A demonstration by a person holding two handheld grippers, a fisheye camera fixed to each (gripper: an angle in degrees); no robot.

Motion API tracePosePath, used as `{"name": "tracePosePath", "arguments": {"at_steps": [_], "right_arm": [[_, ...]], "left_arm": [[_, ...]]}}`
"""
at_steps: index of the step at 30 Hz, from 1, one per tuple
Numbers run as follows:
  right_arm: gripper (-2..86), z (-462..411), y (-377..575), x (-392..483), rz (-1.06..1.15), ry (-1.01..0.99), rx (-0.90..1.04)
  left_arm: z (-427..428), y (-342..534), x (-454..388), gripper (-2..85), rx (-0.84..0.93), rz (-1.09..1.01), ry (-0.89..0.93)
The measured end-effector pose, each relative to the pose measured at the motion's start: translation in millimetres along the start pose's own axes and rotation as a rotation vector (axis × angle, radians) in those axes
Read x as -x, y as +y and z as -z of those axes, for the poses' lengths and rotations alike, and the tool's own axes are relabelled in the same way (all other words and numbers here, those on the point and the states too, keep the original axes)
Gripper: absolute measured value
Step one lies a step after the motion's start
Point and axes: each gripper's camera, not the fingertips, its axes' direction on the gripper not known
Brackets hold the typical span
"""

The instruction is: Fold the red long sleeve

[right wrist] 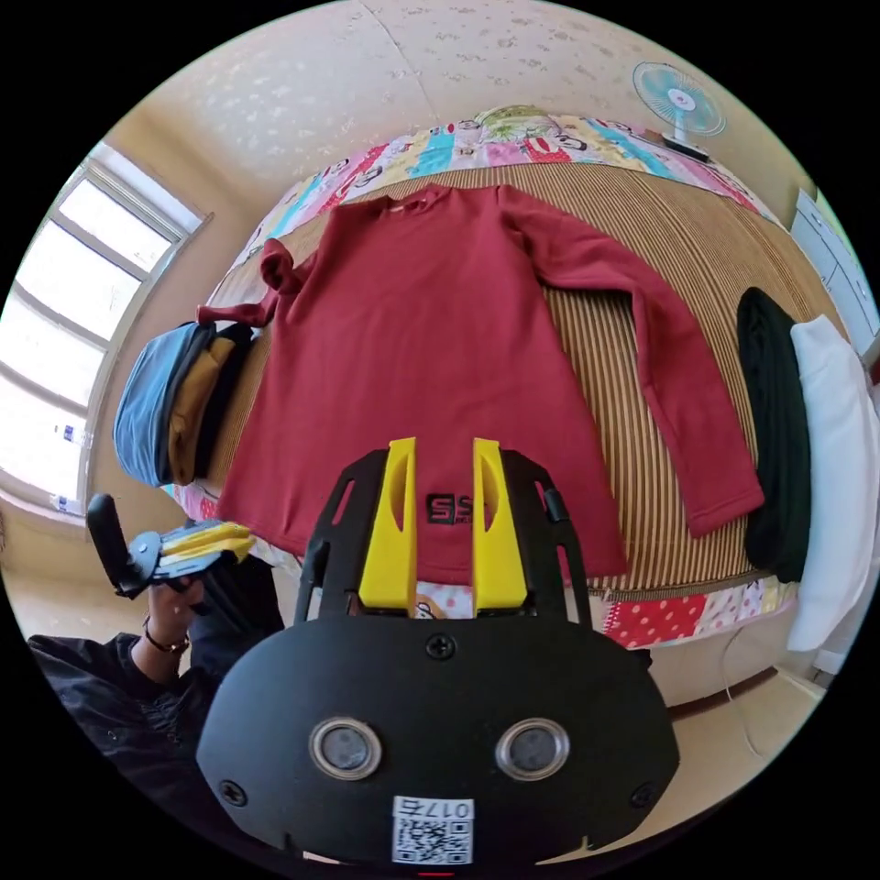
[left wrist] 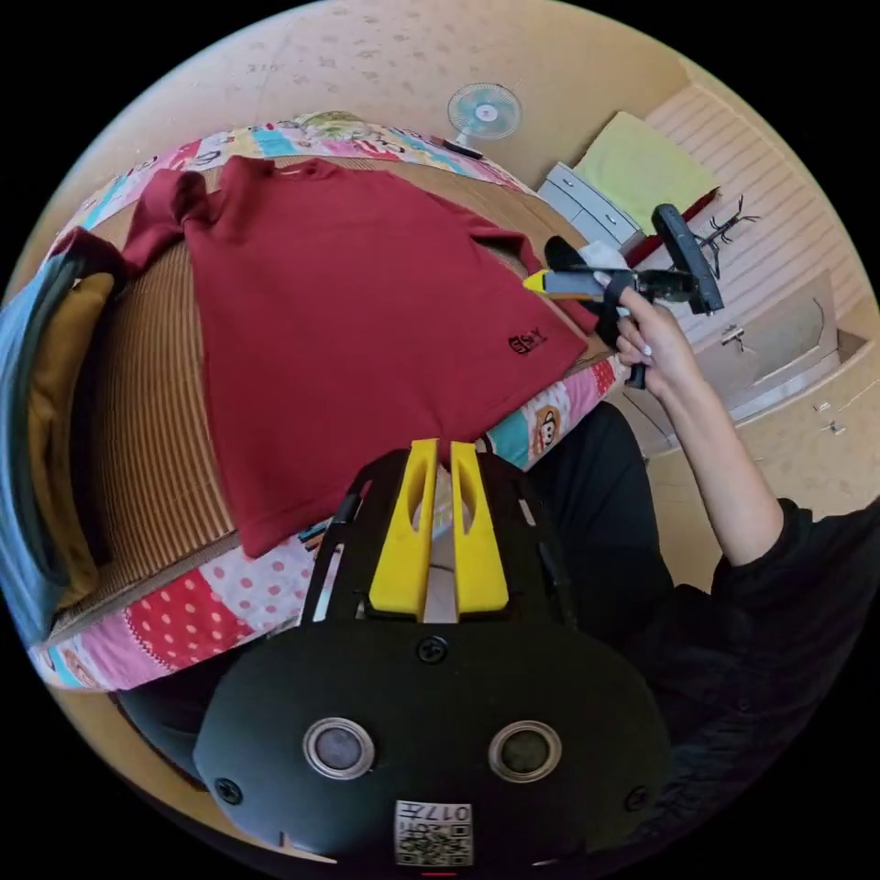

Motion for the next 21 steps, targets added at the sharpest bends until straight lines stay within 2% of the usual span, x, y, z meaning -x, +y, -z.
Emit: {"name": "tracePosePath", "arguments": {"at_steps": [5,7,10,11,14,21], "right_arm": [[11.4,6.7,6.1,-7.1,-0.066,0.139,-0.005],[11.1,4.6,6.8,-14.3,-0.087,0.165,0.022],[7.7,-11.3,17.2,-29.6,-0.108,0.192,0.136],[5.6,-3.3,30.1,-28.7,-0.069,0.188,0.102],[3.0,17.6,67.7,-28.5,-0.006,0.189,0.125],[2.1,45.4,166.4,-12.5,0.064,0.159,0.317]], "left_arm": [[57.7,-3.6,84.2,13.1,-0.130,0.224,0.003],[55.6,-8.4,103.1,13.4,-0.096,0.239,0.036],[17.4,-13.7,109.9,11.3,0.126,0.198,0.054],[8.8,-11.2,104.6,9.7,0.153,0.150,0.055],[19.7,2.5,97.0,5.7,0.148,0.103,-0.014],[44.1,81.3,103.7,2.2,0.300,0.065,0.087]]}}
